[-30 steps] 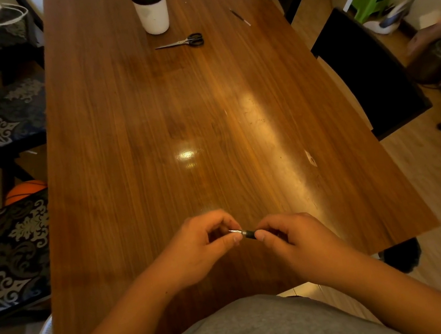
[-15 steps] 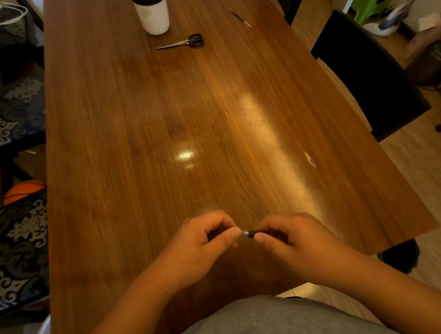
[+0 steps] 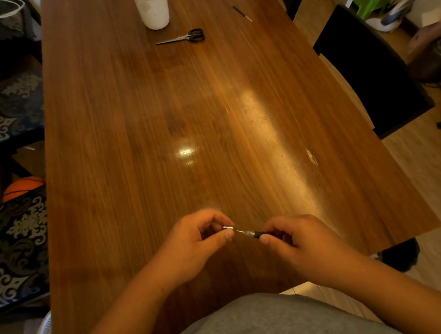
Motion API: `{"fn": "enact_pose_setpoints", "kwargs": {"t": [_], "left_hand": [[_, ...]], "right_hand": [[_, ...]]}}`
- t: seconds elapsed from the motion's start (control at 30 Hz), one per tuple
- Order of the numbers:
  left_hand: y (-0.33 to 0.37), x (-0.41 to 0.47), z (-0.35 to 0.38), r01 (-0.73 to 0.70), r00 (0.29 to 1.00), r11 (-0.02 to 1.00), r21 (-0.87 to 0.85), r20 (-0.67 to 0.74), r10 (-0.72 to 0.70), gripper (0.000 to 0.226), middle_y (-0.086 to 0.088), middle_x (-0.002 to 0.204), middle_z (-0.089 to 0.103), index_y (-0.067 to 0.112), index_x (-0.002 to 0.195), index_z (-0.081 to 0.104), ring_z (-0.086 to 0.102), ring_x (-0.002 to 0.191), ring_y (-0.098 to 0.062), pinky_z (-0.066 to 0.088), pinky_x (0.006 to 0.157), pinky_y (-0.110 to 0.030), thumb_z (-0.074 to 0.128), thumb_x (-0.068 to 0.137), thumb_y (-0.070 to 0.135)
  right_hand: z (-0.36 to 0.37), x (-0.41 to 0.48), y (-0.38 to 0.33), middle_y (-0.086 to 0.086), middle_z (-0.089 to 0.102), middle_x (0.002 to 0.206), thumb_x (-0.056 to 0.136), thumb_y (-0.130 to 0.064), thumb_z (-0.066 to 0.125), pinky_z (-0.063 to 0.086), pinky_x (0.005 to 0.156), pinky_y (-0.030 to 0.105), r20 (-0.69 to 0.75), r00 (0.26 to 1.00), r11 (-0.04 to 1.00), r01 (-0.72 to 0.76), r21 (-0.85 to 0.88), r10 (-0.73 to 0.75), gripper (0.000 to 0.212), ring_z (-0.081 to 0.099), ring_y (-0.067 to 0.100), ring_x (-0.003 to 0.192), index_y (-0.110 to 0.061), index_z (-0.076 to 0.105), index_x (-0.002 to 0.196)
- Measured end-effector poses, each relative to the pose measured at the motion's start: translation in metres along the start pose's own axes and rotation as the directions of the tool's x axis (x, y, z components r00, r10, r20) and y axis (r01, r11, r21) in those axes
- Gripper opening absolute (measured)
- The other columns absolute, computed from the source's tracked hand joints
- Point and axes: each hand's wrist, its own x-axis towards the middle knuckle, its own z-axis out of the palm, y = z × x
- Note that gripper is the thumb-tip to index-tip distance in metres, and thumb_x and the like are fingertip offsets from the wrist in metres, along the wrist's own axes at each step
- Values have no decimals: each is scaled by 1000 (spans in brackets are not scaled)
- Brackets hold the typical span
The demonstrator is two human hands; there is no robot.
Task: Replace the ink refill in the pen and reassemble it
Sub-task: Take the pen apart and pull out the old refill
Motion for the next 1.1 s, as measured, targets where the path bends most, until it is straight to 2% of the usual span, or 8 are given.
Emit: {"fn": "enact_pose_setpoints", "kwargs": {"t": [0.13,0.23,0.37,0.47,0.6,0.8,0.97,1.1], "left_hand": [[-16,3,-1,87,992,995,-42,-86,-90,14,-5,85,71,33,91,69,68,80,-26,57,74,-43,69,87,19],[-42,6,-1,205,972,975,87,-133,-193,17,-1,83,70,37,90,65,65,76,-18,54,69,-37,66,90,20],[-77,5,2,353,923,911,213,-237,-302,7,5,85,66,27,93,66,60,74,-9,51,66,-29,65,90,22],[-93,3,5,377,917,835,402,-288,-275,6,10,85,63,27,97,64,58,76,-5,52,67,-26,62,91,25],[-102,4,11,337,936,726,599,-297,-189,4,4,88,64,23,93,60,58,76,-12,52,67,-30,58,91,26],[-98,16,20,345,933,739,579,-299,-201,9,-3,92,65,15,94,61,62,82,-23,52,71,-37,59,90,22],[-99,20,22,350,931,767,538,-290,-222,9,-2,91,64,16,95,61,62,84,-23,52,71,-37,61,88,21],[-98,15,15,415,909,748,518,-274,-314,31,4,90,62,26,104,52,61,82,-17,55,70,-37,71,81,25]], "right_hand": [[3,-1,3,-12,59,72,92,-41,56,39,57,20,8,1000,1000,-20,-13,20,17,52,2,68,-27,66,89],[6,-1,6,-13,60,73,92,-43,55,39,57,18,16,999,999,-37,-20,37,17,53,2,69,-30,66,90],[12,-1,10,-14,59,73,92,-44,55,35,54,16,19,998,998,-55,-29,56,16,53,0,70,-33,66,91],[16,0,13,-16,59,73,92,-45,54,32,54,14,28,997,997,-72,-36,73,16,52,-2,69,-34,66,92],[19,1,16,-15,58,71,91,-45,54,32,53,15,34,996,996,-83,-44,84,17,52,-2,68,-33,66,91],[19,3,16,-14,58,71,92,-43,55,33,52,16,37,994,994,-97,-53,99,16,52,-2,68,-32,66,91],[19,4,18,-12,59,72,92,-42,55,33,53,16,36,994,993,-104,-59,106,17,52,0,67,-31,67,91],[19,2,22,-13,57,68,92,-42,55,32,51,15,34,992,991,-123,-45,125,13,52,-7,70,-35,66,87]]}}
